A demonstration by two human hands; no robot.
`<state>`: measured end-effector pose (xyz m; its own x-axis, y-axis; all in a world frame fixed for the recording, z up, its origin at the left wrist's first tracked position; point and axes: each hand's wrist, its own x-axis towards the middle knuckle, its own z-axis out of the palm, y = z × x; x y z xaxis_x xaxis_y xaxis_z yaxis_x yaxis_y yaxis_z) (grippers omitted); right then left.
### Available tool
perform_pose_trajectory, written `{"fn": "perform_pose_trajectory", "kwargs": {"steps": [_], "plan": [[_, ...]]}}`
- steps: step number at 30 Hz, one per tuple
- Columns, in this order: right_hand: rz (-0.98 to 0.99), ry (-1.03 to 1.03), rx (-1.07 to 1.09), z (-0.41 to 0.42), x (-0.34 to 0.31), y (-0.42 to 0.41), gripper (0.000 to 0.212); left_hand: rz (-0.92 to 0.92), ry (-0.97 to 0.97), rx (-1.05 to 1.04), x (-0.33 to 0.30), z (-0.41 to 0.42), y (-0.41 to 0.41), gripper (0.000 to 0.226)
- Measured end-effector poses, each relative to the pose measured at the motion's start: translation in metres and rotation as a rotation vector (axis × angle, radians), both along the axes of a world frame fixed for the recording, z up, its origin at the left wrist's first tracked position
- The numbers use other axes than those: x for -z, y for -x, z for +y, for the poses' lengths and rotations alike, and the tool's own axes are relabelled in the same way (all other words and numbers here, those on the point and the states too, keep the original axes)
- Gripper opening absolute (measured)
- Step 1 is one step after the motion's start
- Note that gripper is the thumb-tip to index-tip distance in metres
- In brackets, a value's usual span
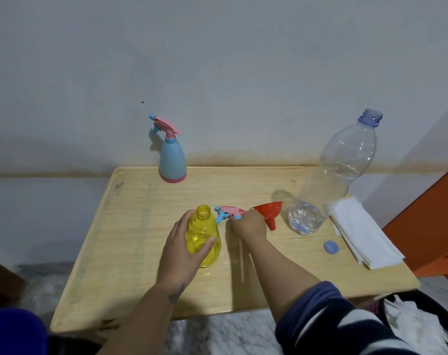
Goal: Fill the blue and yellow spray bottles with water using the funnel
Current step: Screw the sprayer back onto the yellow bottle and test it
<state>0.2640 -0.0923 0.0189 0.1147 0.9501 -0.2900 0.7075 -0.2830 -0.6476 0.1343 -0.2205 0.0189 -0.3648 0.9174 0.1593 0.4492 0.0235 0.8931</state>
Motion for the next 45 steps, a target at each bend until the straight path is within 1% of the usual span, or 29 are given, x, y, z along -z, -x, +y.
{"fn": "perform_pose_trajectory", "kwargs": {"steps": [5, 7, 10, 11, 14, 16, 18, 21, 27, 31, 34, 37, 38, 41, 45], "plan": [[0.128, -0.076, 0.005, 0.009, -0.041, 0.008, 0.026, 0.003, 0.009, 0.010, -0.001, 0.001, 0.001, 0.066], [0.262, -0.085, 0.052, 0.011, -0.067, 0.009, 0.022, 0.013, 0.021, 0.008, -0.001, 0.002, 0.002, 0.068], [0.539, -0.086, 0.073, 0.010, -0.114, 0.008, 0.014, 0.008, 0.037, 0.024, -0.005, 0.001, 0.002, 0.068], [0.615, -0.106, 0.049, 0.008, -0.131, 0.008, 0.014, -0.003, 0.047, 0.035, -0.006, 0.001, 0.002, 0.068], [0.809, -0.148, -0.060, -0.004, -0.178, 0.010, 0.025, -0.020, 0.081, 0.061, -0.007, 0.002, 0.004, 0.071], [0.871, -0.188, -0.124, -0.015, -0.202, 0.012, 0.019, -0.027, 0.107, 0.069, -0.010, 0.003, 0.003, 0.073], [0.889, -0.256, -0.177, -0.026, -0.219, 0.017, 0.012, -0.028, 0.125, 0.068, -0.012, 0.002, 0.002, 0.072], [0.856, -0.364, -0.205, -0.036, -0.221, 0.028, 0.009, -0.029, 0.125, 0.068, -0.013, 0.003, 0.001, 0.071], [0.742, -0.480, -0.207, -0.039, -0.199, 0.035, 0.019, -0.036, 0.142, 0.054, -0.013, 0.004, 0.000, 0.074], [0.718, -0.445, -0.243, -0.048, -0.169, 0.035, 0.020, -0.031, 0.136, 0.055, -0.011, 0.004, 0.002, 0.072], [0.731, -0.390, -0.260, -0.055, -0.138, 0.032, 0.011, -0.049, 0.111, 0.046, -0.013, 0.005, 0.001, 0.068], [0.683, -0.340, -0.292, -0.061, -0.113, 0.026, 0.008, -0.055, 0.098, 0.048, -0.015, 0.008, 0.002, 0.059], [0.678, -0.316, -0.296, -0.061, -0.107, 0.025, 0.008, -0.058, 0.098, 0.046, -0.015, 0.011, 0.003, 0.058], [0.709, -0.243, -0.318, -0.059, -0.101, 0.022, 0.017, -0.071, 0.107, 0.048, -0.019, 0.016, 0.005, 0.062], [0.736, -0.204, -0.362, -0.053, -0.109, 0.016, 0.024, -0.112, 0.056, 0.089, -0.030, 0.020, 0.005, 0.057]]}}
